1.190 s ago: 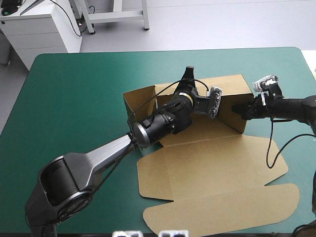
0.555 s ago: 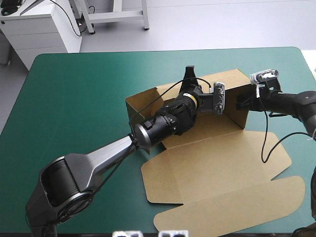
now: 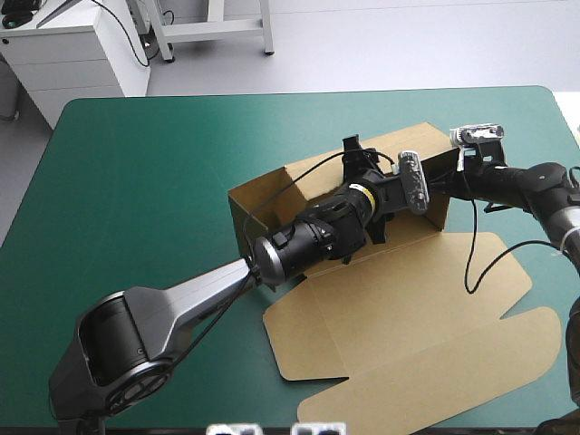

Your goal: Fold the box

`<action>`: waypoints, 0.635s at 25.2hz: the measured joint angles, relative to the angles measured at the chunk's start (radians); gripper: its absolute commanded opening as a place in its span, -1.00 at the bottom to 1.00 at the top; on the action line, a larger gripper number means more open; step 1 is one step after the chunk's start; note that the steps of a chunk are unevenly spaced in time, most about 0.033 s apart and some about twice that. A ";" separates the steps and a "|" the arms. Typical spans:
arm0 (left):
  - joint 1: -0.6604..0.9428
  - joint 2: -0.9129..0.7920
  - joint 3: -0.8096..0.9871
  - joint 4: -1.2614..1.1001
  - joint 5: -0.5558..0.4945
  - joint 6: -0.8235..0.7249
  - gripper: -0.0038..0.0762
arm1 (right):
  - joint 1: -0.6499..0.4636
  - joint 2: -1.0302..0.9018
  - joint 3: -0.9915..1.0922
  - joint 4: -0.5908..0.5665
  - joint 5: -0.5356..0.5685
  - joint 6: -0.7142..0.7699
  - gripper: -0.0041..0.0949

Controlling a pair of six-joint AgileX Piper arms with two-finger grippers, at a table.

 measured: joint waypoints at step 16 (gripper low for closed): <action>-0.182 -0.120 0.008 -0.036 0.114 -0.067 -0.81 | 0.000 0.000 -0.002 -0.019 -0.013 0.077 -0.92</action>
